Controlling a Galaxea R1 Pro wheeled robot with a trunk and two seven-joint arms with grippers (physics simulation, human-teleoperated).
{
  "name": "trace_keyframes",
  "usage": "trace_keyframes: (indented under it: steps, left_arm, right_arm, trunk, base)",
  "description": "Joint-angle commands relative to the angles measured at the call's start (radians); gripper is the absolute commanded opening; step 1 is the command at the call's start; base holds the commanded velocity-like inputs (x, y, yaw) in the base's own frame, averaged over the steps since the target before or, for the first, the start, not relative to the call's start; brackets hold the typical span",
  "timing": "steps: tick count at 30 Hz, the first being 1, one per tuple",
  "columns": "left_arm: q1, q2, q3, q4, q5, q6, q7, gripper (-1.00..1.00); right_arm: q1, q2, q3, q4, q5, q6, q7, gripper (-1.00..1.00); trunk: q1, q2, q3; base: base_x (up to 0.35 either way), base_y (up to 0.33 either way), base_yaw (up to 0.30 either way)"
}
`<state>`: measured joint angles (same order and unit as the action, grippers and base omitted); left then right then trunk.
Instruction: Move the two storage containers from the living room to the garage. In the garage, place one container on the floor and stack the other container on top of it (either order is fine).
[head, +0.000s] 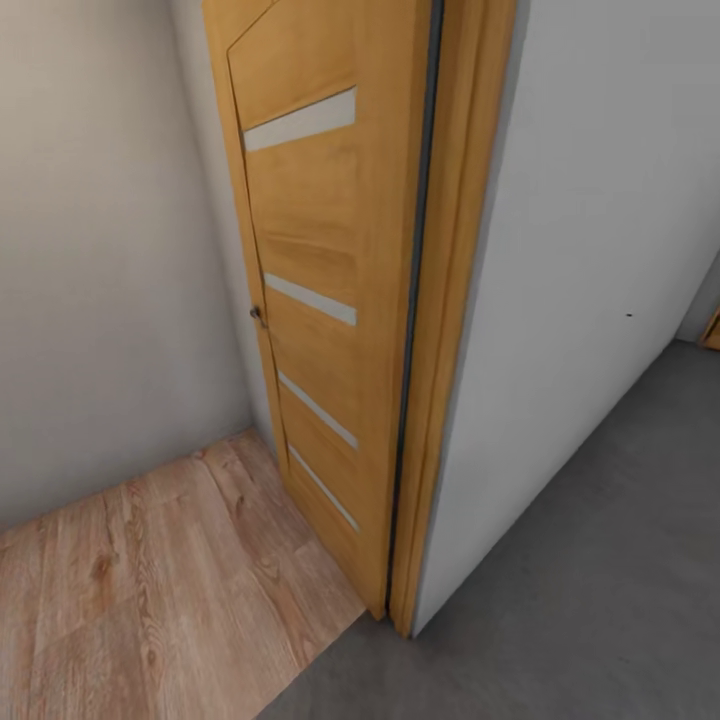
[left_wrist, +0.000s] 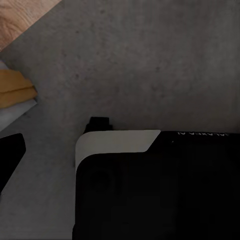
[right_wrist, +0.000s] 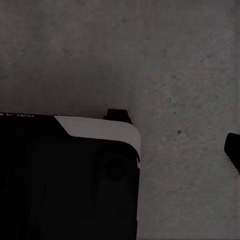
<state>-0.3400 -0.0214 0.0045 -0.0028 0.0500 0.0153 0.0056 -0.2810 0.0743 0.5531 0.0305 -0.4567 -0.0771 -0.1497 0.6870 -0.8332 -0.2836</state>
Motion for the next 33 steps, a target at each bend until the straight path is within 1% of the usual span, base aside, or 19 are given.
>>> trace_keyframes:
  steps: [1,7,11,33]
  left_arm:
    - [-0.001,0.000,0.000,0.000,0.005,0.002,0.001,1.00]
    - [-0.001,0.000,0.000,0.000,0.005,0.002,0.001,1.00]
    - [-0.001,0.000,0.000,-0.001,0.005,0.002,0.001,1.00]
    - [-0.001,0.000,0.000,-0.001,0.005,0.002,0.001,1.00]
  right_arm:
    - [-0.001,0.001,0.008,0.003,-0.010,-0.006,-0.001,1.00]
    - [-0.001,0.001,0.008,0.003,-0.010,-0.007,-0.001,1.00]
    - [-0.001,0.001,0.008,0.003,-0.008,-0.009,-0.001,1.00]
    - [-0.001,-0.001,0.008,0.003,-0.005,-0.010,-0.001,1.00]
  trunk:
    - [0.001,-0.001,-0.001]
    - [0.001,-0.001,-0.001]
    - [0.001,-0.001,-0.001]
    - [0.001,-0.001,-0.001]
  base:
    - [0.320,0.000,0.000]
    - [0.320,0.000,0.003]
    - [0.320,0.000,0.130]
    - [0.307,0.000,0.261]
